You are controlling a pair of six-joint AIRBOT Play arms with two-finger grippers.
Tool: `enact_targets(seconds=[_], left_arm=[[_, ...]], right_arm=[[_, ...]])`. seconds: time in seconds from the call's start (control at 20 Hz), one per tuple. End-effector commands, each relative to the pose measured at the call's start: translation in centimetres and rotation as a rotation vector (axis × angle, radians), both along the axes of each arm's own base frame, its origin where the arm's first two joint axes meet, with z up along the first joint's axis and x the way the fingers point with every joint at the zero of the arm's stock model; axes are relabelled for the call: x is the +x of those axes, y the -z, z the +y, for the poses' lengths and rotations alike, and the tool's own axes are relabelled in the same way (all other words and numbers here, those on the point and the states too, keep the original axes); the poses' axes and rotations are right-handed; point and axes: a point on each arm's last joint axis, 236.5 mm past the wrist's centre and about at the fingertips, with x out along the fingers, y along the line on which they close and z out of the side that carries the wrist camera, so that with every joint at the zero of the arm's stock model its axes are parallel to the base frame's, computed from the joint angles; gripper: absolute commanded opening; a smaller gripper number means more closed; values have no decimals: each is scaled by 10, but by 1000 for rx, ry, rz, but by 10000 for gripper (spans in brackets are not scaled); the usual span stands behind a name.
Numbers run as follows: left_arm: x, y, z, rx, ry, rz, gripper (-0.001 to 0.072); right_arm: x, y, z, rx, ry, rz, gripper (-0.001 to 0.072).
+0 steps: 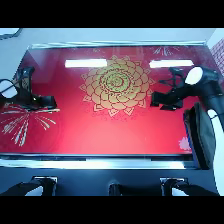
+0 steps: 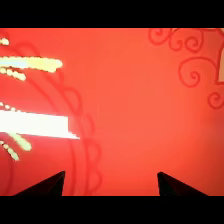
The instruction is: Fold the shirts.
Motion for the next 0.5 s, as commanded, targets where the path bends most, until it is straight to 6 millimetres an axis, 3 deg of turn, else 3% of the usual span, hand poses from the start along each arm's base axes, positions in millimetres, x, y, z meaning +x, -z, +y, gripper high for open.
enact_targets(seconds=[0.0,0.45], left_arm=[[-7,10,-1,3,-14,-1,705],[-6,12,-1,3,-14,4,706]], right_arm=[[-14,18,3,-62,-43,85,565],[-13,18,3,-61,-42,81,565]])
